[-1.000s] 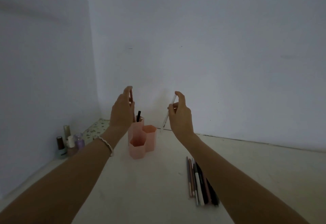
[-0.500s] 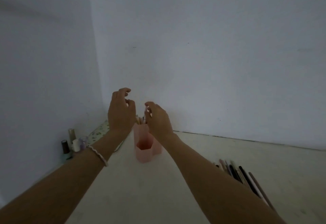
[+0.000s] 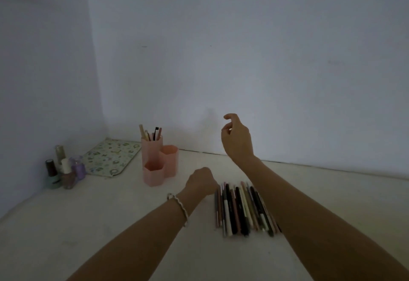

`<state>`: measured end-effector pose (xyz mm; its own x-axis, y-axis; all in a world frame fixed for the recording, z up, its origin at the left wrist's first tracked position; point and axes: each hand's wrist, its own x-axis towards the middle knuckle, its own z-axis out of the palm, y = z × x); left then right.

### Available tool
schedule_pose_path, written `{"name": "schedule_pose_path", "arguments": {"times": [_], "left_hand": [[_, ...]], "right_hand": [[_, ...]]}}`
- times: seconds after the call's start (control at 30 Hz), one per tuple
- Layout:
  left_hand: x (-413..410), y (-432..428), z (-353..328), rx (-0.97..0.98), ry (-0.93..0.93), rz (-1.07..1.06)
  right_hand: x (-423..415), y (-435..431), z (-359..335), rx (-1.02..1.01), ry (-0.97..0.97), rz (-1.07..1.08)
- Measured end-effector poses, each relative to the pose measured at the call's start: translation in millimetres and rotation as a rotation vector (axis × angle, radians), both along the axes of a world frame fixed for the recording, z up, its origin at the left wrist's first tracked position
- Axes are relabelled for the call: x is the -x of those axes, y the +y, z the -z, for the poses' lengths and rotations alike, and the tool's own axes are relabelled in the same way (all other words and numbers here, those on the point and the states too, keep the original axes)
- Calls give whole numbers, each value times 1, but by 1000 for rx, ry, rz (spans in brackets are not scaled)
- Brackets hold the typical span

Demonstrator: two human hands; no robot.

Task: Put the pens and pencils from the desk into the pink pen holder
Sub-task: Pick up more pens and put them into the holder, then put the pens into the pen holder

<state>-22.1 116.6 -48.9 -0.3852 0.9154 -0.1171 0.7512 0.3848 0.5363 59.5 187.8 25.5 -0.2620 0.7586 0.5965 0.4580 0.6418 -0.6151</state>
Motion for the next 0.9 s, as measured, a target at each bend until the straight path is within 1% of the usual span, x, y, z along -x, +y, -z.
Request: {"name": "schedule_pose_path", "arguments": {"times": [0.2, 0.37, 0.43, 0.5, 0.57, 0.67, 0.8, 0.9], "left_hand": [[-15, 3, 20, -20, 90, -27], [-21, 0, 17, 17, 257, -4], [-15, -3, 13, 26, 330, -25], [-1, -5, 5, 6, 349, -36], [17, -5, -9, -70, 316, -42], [38, -5, -34, -221, 170, -44], [48, -4, -44, -395, 94, -86], [48, -8, -44, -504, 81, -94]], "right_hand": [[-33, 2, 7, 51, -49, 5], [-37, 2, 23, 85, -102, 6], [-33, -1, 30, 161, -161, -13], [-28, -3, 37, 245, -293, -21], [-22, -5, 46, 292, -466, -26], [-14, -9, 60, 327, -680, 12], [-8, -14, 79, 305, -800, 58], [-3, -17, 87, 306, -810, 63]]}}
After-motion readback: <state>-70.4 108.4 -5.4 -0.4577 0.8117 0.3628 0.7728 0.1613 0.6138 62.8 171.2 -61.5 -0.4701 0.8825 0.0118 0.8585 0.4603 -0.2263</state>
